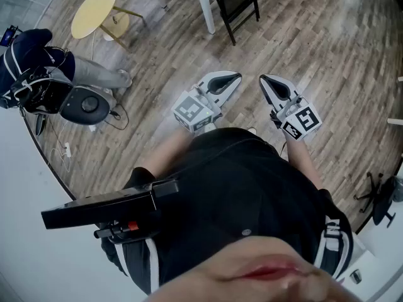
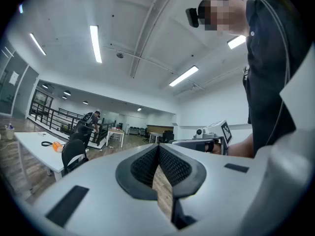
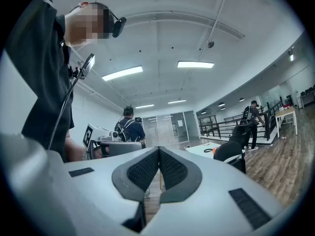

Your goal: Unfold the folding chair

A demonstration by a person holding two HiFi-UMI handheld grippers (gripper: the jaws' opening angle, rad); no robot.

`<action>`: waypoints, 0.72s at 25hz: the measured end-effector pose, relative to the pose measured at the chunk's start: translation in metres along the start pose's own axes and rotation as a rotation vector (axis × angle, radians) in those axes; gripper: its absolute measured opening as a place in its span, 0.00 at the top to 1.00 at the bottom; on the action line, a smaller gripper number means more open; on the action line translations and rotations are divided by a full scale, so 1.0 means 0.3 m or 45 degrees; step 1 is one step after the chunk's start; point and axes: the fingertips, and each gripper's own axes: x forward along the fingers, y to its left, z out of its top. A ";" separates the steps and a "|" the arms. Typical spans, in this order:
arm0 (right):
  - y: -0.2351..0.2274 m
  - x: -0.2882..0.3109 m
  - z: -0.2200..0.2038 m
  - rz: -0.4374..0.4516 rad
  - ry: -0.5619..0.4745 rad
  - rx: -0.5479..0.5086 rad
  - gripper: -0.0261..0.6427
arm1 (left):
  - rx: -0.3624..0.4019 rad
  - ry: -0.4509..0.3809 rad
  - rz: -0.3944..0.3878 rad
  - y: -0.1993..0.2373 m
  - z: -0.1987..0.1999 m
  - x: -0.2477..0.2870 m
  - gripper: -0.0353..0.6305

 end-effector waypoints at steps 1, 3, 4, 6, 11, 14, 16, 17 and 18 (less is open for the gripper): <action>0.000 0.005 0.001 0.003 0.001 -0.008 0.95 | 0.006 -0.008 0.018 0.009 0.004 -0.002 0.94; 0.000 0.012 -0.001 0.006 0.001 -0.018 0.95 | 0.012 -0.023 0.054 0.028 0.010 -0.010 0.94; 0.002 0.015 -0.004 0.004 0.000 -0.020 0.95 | 0.010 -0.029 0.070 0.035 0.010 -0.017 0.94; 0.005 0.018 -0.016 -0.003 0.003 -0.017 0.95 | 0.002 -0.033 0.090 0.044 0.003 -0.033 0.94; 0.019 0.023 -0.017 0.017 -0.031 0.001 0.95 | 0.003 -0.026 0.121 0.060 -0.012 -0.062 0.94; 0.026 0.016 -0.005 0.035 -0.074 0.031 0.95 | -0.004 -0.032 0.153 0.073 -0.020 -0.077 0.94; 0.052 0.012 -0.006 0.063 -0.089 0.012 0.95 | -0.014 -0.033 0.150 0.070 -0.024 -0.093 0.94; 0.073 0.010 -0.005 0.086 -0.100 -0.012 0.95 | -0.015 -0.029 0.138 0.063 -0.024 -0.101 0.94; 0.094 0.009 -0.002 0.112 -0.110 -0.038 0.95 | -0.008 -0.021 0.125 0.055 -0.022 -0.108 0.94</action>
